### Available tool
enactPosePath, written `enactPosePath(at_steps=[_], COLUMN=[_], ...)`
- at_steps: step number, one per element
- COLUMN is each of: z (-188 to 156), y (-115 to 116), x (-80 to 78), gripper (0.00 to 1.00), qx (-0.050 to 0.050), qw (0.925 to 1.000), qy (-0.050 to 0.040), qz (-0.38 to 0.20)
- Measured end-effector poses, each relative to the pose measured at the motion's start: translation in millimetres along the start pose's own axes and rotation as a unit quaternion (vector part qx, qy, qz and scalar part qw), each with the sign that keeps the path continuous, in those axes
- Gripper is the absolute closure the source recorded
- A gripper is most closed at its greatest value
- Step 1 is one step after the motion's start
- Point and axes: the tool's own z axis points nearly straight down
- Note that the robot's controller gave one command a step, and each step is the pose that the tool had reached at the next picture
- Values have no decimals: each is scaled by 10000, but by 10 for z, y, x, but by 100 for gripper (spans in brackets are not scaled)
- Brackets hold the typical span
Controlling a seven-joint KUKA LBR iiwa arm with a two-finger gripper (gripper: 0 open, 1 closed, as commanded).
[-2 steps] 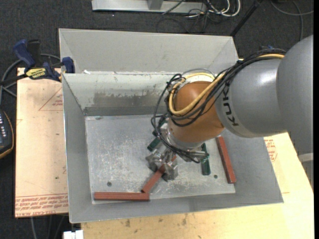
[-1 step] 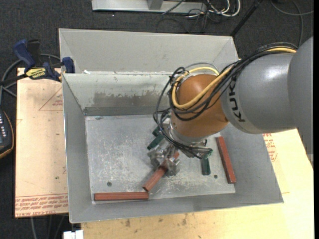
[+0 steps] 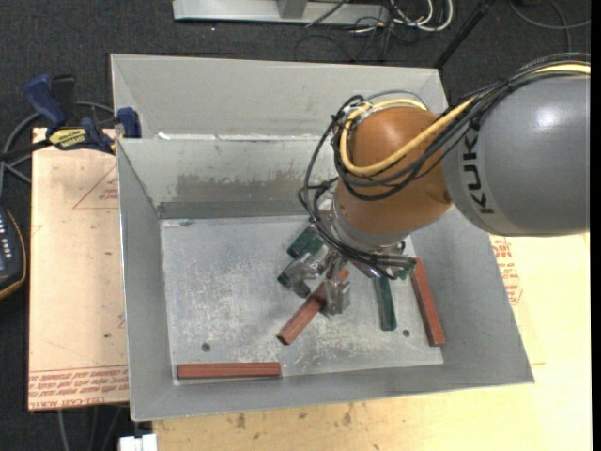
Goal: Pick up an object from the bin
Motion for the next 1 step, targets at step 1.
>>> enactPosePath(at_steps=[1], z=[-9], y=[2], x=[-8], gripper=[100], qx=[-19], qw=[10000], qy=[23], qz=[14])
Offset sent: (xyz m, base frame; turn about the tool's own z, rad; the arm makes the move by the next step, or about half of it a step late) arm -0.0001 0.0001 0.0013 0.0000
